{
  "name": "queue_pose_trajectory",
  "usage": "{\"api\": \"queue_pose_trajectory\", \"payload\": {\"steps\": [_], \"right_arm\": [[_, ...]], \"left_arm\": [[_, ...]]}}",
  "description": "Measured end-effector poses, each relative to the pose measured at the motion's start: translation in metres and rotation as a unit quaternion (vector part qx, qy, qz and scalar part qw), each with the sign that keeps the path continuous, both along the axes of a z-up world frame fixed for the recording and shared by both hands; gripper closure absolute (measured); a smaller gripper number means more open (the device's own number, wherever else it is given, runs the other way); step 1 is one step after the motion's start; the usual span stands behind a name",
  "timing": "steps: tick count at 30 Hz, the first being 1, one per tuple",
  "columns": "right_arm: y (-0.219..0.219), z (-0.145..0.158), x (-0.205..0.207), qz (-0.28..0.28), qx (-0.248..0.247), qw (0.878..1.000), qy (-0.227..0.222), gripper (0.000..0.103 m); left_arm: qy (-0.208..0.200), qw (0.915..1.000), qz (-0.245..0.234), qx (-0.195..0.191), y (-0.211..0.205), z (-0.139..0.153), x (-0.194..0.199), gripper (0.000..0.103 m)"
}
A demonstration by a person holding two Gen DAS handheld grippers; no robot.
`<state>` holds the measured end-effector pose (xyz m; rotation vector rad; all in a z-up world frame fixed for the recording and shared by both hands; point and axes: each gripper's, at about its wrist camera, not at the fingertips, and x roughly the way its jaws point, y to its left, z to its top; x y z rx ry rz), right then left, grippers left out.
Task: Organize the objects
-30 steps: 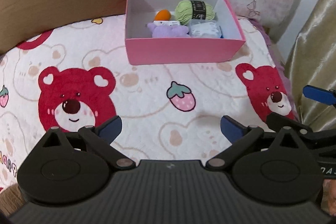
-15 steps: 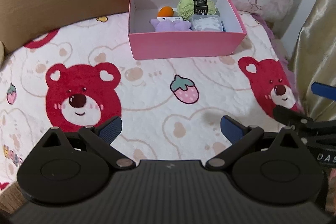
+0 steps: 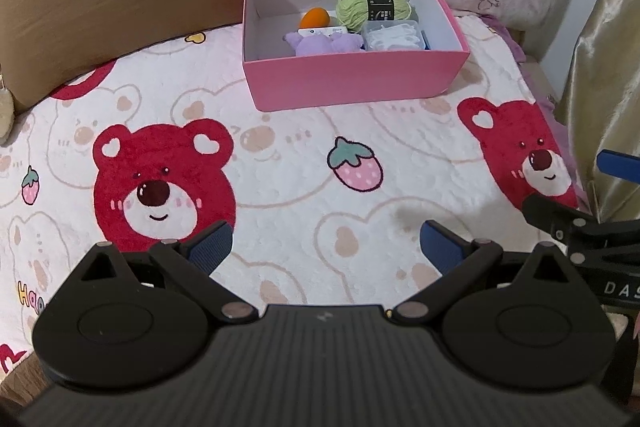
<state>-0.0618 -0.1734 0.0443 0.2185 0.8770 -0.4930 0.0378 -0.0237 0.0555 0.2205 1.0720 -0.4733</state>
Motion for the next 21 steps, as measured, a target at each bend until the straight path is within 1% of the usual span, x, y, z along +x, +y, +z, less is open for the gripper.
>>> {"api": "queue_pose_trajectory", "payload": {"steps": [21], "right_arm": [[0.0029,-0.0001,0.0009,0.004,0.004,1.000,0.004,0.005]], "left_arm": [[0.005,1.0000,-0.007,0.003,0.0061,-0.0019,0.0027,0.000]]}}
